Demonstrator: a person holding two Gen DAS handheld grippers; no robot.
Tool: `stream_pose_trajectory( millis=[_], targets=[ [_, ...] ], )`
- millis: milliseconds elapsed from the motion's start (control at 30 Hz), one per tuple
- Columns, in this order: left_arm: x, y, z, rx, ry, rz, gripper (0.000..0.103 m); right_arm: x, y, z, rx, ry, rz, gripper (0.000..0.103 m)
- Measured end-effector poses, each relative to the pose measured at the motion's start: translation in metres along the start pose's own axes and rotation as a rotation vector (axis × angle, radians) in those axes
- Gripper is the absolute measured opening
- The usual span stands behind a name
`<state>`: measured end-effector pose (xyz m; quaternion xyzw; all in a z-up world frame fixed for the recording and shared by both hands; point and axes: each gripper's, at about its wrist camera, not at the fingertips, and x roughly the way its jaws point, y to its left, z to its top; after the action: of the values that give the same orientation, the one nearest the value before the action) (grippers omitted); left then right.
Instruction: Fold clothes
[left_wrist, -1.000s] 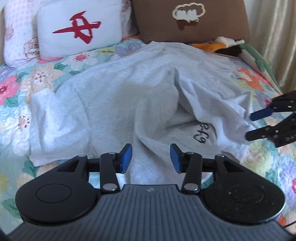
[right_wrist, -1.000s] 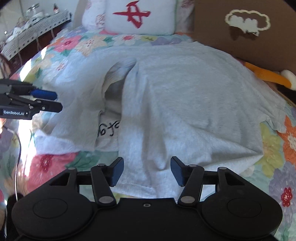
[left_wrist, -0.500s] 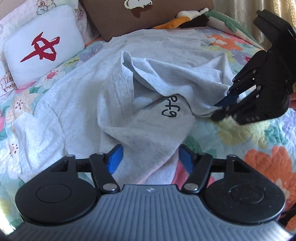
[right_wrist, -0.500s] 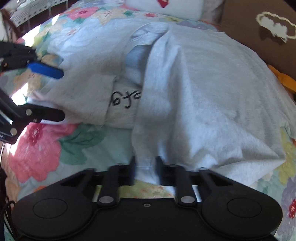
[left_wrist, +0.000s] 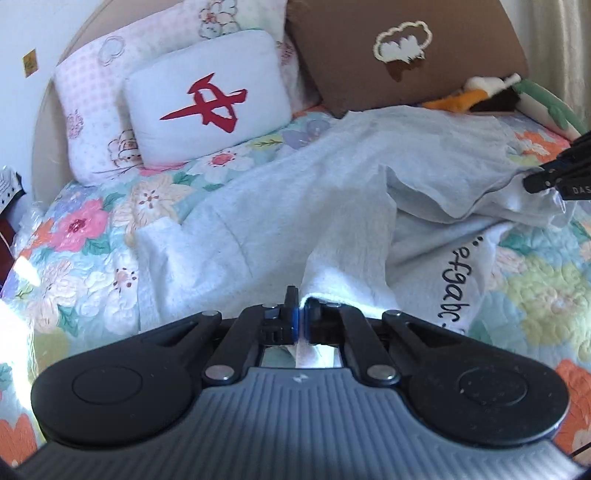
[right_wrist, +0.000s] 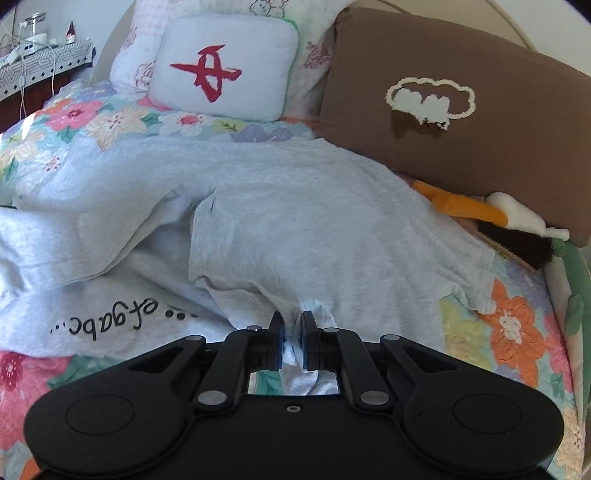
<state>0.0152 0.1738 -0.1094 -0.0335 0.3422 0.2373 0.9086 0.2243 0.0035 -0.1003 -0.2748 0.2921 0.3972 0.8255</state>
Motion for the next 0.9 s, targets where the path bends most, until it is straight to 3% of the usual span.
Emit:
stream_pose_trajectory(
  millis=[67,267,367,667,900],
  targets=[
    [0.002,0.007,0.0,-0.033,0.003,0.018,0.003,0.0,-0.003,0.005,0.011,-0.008,0.006,0.009],
    [0.004,0.014,-0.004,-0.064,-0.008,0.046,0.002,0.003,-0.018,0.01,0.189,0.015,0.205,0.009],
    [0.006,0.015,-0.004,-0.067,-0.017,0.044,0.003,-0.001,-0.015,0.02,0.121,-0.027,0.126,0.009],
    [0.013,0.05,0.003,-0.141,-0.014,0.028,0.003,0.013,-0.026,0.057,0.068,-0.113,0.047,0.009],
    [0.014,0.061,0.025,-0.147,-0.057,0.031,0.003,0.011,-0.059,0.079,0.156,-0.154,0.015,0.009]
  ],
)
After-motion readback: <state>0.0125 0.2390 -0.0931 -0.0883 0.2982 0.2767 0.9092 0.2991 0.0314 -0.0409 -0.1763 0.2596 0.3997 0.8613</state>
